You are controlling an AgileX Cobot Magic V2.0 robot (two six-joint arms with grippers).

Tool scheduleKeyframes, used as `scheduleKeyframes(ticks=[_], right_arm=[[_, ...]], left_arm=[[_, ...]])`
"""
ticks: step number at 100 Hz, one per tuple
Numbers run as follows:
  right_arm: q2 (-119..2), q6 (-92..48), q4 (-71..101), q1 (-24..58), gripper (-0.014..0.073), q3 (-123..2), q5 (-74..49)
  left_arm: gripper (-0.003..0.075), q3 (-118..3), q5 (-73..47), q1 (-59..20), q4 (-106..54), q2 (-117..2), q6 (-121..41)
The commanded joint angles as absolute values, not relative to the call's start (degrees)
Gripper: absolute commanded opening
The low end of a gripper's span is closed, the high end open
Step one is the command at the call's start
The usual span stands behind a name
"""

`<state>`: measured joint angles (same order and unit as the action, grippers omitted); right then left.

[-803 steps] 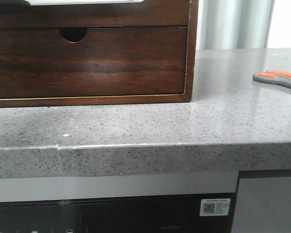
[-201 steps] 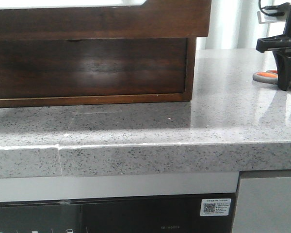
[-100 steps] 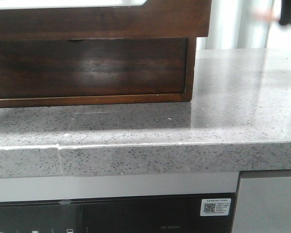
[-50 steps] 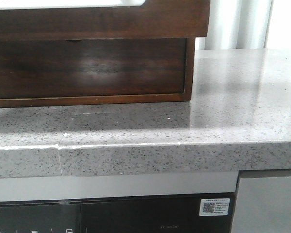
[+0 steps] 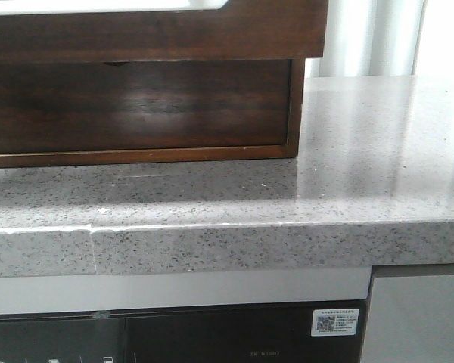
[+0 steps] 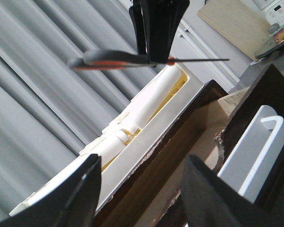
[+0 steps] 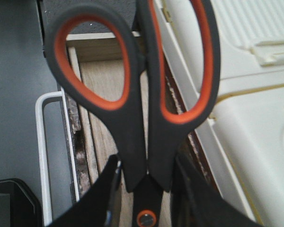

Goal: Put scissors in drawer with both arms
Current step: 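Lift the scissors with the right gripper and carry them over the drawer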

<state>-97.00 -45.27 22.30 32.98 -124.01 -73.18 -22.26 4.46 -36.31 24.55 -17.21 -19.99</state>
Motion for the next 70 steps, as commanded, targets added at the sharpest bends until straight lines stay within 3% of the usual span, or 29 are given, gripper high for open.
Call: scheduleKeyframes(ticks=[1,70], right_arm=[[-97.06,-47.41,22.48,34.08,-0.0124,-125.61,-69.78],[-107.08,-48.57,19.94,35.16,-0.0124,-125.61,-70.73]], left_arm=[[0.0338,-23.91,8.1,-36.76,23.56,-17.6,-19.27],[0.0337,-23.91,8.1,-36.76,23.56,-17.6,-19.27]])
